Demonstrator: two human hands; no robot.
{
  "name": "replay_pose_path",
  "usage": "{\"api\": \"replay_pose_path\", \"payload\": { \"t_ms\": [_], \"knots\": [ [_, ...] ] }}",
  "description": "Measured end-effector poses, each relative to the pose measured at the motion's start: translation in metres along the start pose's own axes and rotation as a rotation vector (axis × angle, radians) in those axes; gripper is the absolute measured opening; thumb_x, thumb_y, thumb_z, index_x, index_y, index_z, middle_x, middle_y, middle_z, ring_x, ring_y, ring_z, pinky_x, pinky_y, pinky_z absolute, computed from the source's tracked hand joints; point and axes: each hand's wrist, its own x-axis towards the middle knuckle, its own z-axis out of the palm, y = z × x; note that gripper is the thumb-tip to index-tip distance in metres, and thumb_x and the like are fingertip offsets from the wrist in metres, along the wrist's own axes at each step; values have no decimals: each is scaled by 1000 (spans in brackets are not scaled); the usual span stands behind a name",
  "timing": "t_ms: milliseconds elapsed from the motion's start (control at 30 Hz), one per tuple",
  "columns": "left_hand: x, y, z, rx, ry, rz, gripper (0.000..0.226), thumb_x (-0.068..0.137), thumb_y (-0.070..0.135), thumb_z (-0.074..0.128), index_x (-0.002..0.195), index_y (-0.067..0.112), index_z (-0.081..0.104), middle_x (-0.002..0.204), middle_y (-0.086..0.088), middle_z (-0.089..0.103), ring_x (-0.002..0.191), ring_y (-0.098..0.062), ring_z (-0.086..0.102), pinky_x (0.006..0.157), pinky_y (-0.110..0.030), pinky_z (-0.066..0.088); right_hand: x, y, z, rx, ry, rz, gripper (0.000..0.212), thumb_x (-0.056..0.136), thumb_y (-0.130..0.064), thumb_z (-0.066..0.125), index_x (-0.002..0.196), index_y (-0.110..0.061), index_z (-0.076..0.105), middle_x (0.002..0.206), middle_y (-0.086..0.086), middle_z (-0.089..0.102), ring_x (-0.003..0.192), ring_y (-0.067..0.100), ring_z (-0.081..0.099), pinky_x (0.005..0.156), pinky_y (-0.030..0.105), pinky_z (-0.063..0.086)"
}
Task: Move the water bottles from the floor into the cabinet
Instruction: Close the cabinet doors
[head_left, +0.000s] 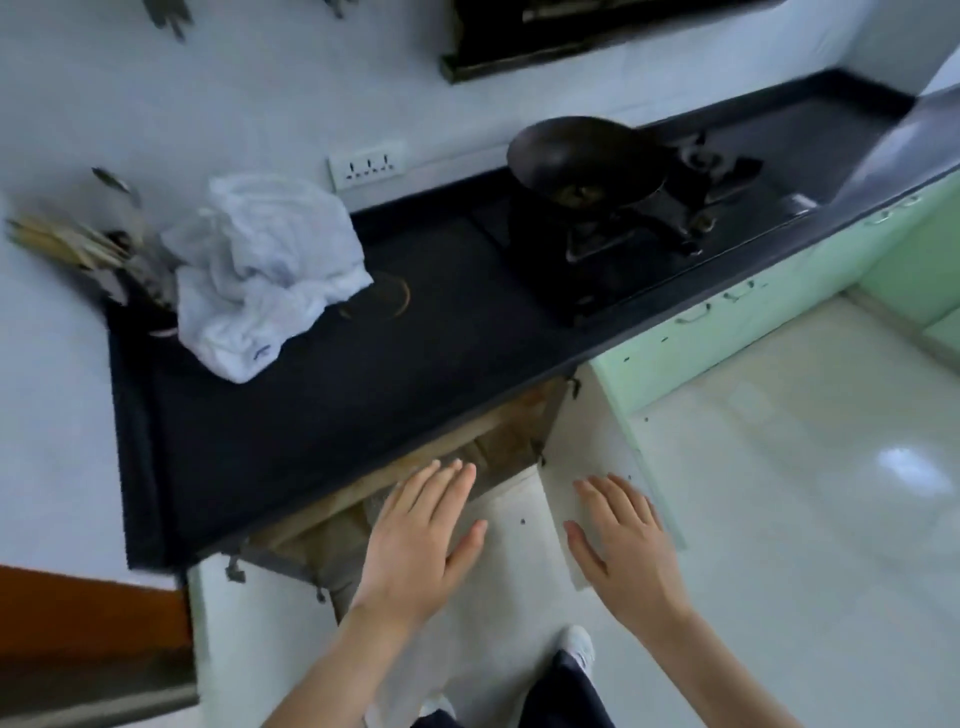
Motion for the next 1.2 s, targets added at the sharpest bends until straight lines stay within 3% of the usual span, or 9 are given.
{"api": "replay_pose_path", "payload": {
  "t_ms": [133,267,433,600,733,900,1100,1200],
  "knots": [
    [16,-7,-2,16,11,71,59,97,50,41,143,15,51,146,-4,52,137,-23,46,116,-38,29,-19,12,-8,-59,44,162,53,99,-50,30,141,-22,45,141,10,54,129,40,49,102,51,46],
    [45,-6,23,32,-73,68,67,95,56,36,152,22,33,156,0,37,146,-21,31,119,-43,25,-20,47,-2,-99,-58,289,71,93,-44,55,154,-34,20,159,19,27,144,45,28,113,57,33],
    [117,-10,70,67,-170,31,69,94,57,27,154,22,30,159,-2,33,148,-23,26,120,-42,18,22,108,15,49,-149,409,65,99,-41,49,156,-29,21,161,9,27,147,31,26,118,44,29],
    [177,-24,124,63,-244,-101,59,99,44,42,152,18,34,157,-5,35,147,-27,28,120,-47,24,68,155,57,201,-282,509,57,102,-34,46,155,-21,28,156,6,35,142,27,34,114,40,34],
    [196,-45,146,109,-288,-168,54,100,32,50,151,21,37,157,-4,36,147,-28,28,120,-49,24,87,172,83,318,-381,593,54,102,-30,45,153,-24,28,150,4,40,130,29,47,101,37,43],
    [200,-70,150,179,-343,-190,48,101,24,51,148,23,42,155,-4,39,146,-29,30,119,-49,25,88,173,99,361,-422,686,50,101,-21,44,149,-29,31,134,10,56,112,34,58,82,33,42],
    [199,-102,142,153,-403,-80,50,99,22,55,147,28,44,153,-1,42,142,-27,34,111,-46,37,85,159,104,318,-400,763,59,97,-10,47,151,-30,32,116,14,58,102,37,59,74,31,36],
    [204,-121,139,116,-437,32,49,99,26,54,146,28,44,154,0,41,142,-26,33,114,-47,35,83,136,111,277,-399,881,67,93,-13,50,151,-39,28,95,11,50,79,33,52,71,31,34]
  ]
}}
